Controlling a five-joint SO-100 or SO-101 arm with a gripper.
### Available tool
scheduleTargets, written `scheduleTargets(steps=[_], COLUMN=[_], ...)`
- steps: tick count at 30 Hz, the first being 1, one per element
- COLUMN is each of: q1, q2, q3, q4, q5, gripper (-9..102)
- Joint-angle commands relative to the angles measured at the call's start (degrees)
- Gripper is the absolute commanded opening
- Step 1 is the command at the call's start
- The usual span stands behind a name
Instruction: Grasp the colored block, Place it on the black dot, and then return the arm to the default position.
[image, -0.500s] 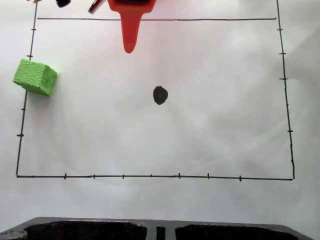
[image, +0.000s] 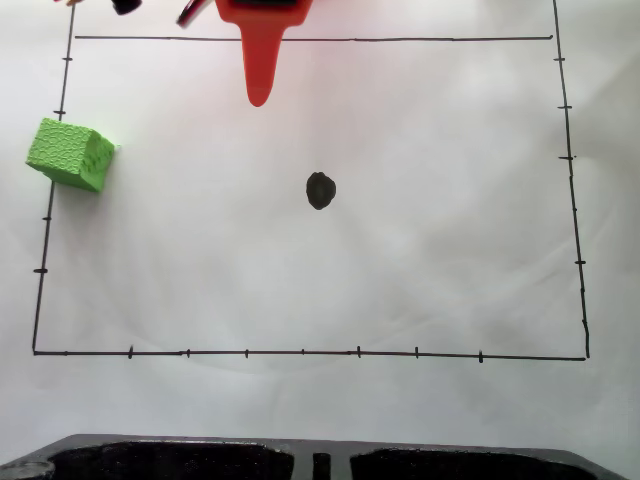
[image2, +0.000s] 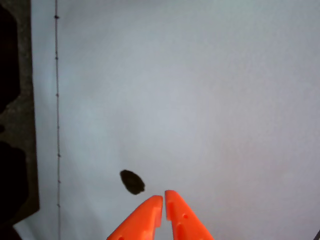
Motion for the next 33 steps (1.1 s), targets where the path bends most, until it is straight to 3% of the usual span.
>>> scheduleTargets(steps=[1, 13, 24, 33], q1=[0.5, 2.8, 11.2, 22.7], q2=[0.5, -0.5, -27.6, -39.8], q3=[-0.3, -0.8, -23.0, -32.8], q4=[-0.6, -0.3, 1.5, 2.9], q5=[-0.2, -1.0, 0.6, -11.6], gripper=[0, 0, 0, 0])
